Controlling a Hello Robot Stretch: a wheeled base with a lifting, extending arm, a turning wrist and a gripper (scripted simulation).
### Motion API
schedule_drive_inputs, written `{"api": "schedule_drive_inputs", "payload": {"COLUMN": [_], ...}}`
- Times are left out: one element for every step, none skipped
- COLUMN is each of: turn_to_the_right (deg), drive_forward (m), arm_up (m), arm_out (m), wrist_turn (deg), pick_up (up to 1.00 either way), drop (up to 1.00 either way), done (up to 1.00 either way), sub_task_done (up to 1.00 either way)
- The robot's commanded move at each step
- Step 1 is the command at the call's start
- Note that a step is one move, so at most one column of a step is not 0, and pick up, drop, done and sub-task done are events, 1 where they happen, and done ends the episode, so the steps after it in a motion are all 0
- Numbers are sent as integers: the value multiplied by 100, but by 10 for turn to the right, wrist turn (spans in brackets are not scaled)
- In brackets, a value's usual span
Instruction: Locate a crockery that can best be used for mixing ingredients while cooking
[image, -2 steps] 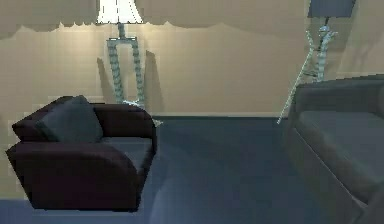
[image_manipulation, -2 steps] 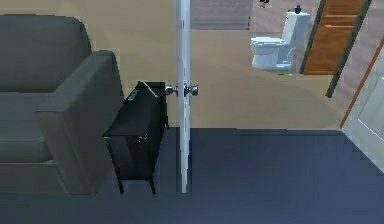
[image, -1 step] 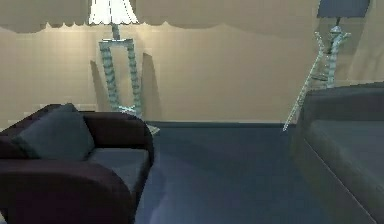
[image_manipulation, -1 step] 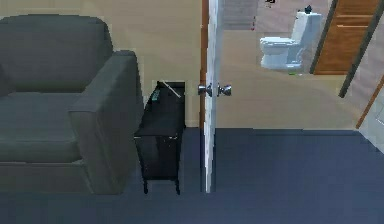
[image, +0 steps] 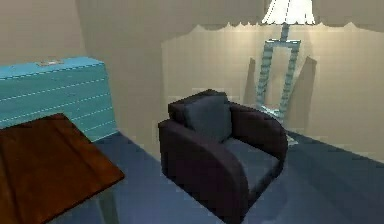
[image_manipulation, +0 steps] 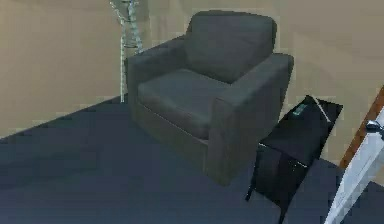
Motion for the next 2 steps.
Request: {"api": "schedule_drive_inputs", "payload": {"turn_to_the_right": [0,-150], "drive_forward": [100,0], "arm_up": [0,0], "arm_out": [0,0], "wrist_turn": [0,0], "pick_up": [0,0], "drop": [0,0], "done": [0,0], "sub_task_done": [0,0]}}
